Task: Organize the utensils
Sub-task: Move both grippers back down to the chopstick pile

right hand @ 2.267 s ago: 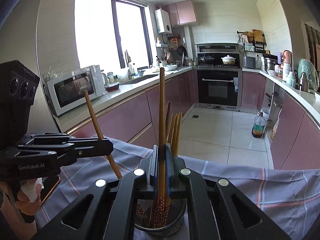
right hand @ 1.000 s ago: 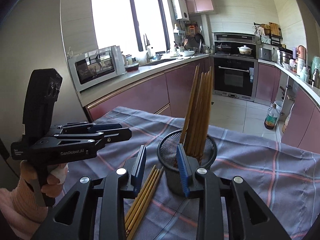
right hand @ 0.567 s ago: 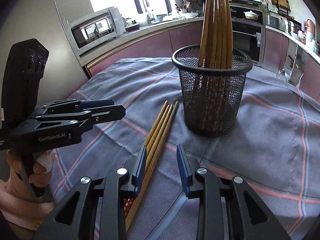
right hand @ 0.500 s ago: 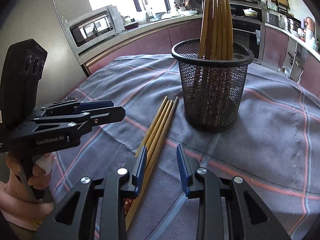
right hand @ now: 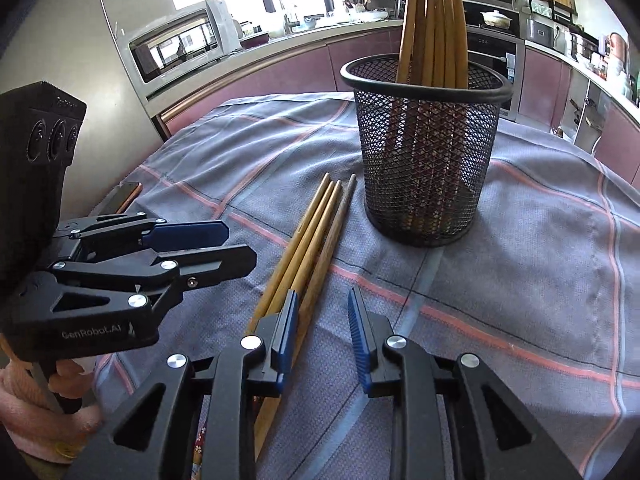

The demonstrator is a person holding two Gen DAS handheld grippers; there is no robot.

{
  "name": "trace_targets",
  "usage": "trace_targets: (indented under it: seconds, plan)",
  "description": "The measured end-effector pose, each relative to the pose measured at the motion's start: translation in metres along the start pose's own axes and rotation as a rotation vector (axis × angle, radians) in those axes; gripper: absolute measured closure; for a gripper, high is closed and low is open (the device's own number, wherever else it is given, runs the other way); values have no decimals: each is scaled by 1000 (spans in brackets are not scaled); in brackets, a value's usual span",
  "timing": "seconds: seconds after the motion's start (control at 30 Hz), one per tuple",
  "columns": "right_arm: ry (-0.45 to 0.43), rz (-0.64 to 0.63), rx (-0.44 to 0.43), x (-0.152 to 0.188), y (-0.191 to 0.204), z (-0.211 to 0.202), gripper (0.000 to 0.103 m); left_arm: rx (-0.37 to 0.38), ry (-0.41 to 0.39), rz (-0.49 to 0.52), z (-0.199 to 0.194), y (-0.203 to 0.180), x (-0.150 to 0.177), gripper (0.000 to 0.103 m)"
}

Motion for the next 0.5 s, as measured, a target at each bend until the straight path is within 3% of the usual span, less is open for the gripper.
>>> trace_targets:
  seconds: [0.5]
  plan:
    - [0, 5, 7, -2, -5, -1, 80, -9, 49, 47, 19, -10, -2, 62]
Point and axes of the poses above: each gripper's, at about its wrist camera, not at the fingertips, and z roughly the way its jaws point, y to its left, x to its underside, the point moved 6 cm from there along z, roughly the way its jaws point, and after that the axes turned 8 degrees about z, right-handed, at the moved point
